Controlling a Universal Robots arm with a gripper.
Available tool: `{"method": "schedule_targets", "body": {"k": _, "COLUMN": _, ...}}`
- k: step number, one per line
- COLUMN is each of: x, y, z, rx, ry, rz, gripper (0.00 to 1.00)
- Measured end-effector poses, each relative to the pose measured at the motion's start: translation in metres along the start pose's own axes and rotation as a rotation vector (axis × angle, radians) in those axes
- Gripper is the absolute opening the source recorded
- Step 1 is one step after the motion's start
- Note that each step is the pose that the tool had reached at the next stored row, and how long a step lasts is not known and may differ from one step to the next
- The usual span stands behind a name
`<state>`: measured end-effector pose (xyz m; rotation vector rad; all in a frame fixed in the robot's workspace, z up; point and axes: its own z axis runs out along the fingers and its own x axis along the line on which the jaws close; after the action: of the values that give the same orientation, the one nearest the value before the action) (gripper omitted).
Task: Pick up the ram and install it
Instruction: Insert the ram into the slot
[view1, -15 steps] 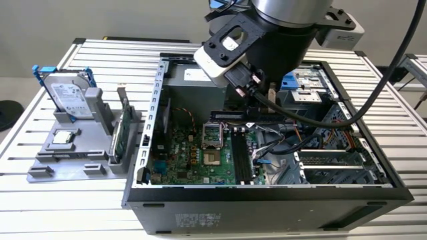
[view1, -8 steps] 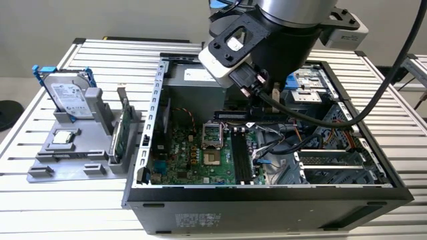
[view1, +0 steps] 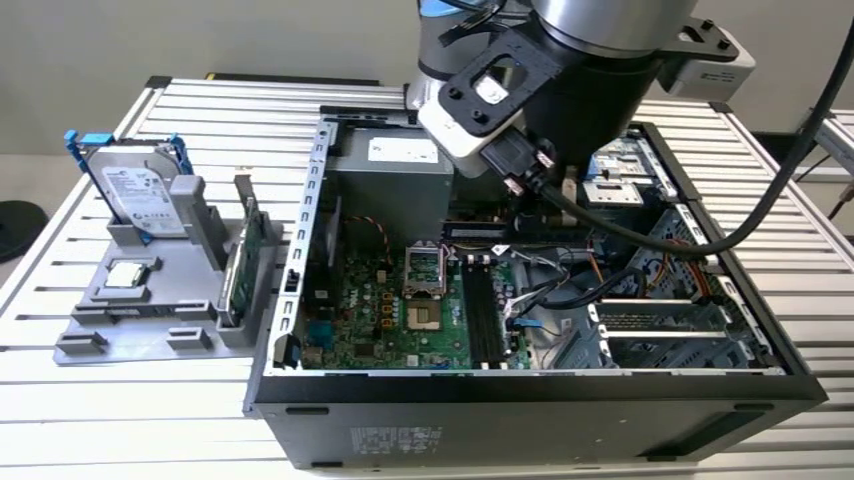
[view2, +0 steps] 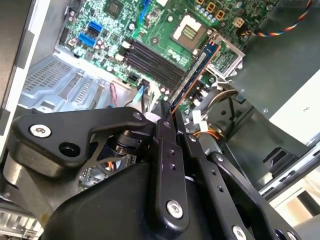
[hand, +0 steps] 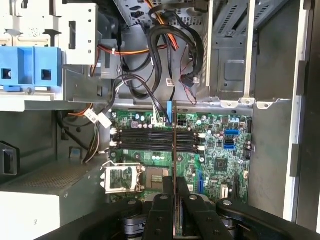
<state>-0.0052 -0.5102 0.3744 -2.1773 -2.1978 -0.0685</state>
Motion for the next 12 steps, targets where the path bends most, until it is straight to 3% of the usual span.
{"method": "schedule_targets", "body": {"k": 12, "x": 0.0070, "y": 0.0058, "z": 0.0008, "rx": -0.0064, "ry": 0.0000, "rz": 0.000, "gripper": 0.00}}
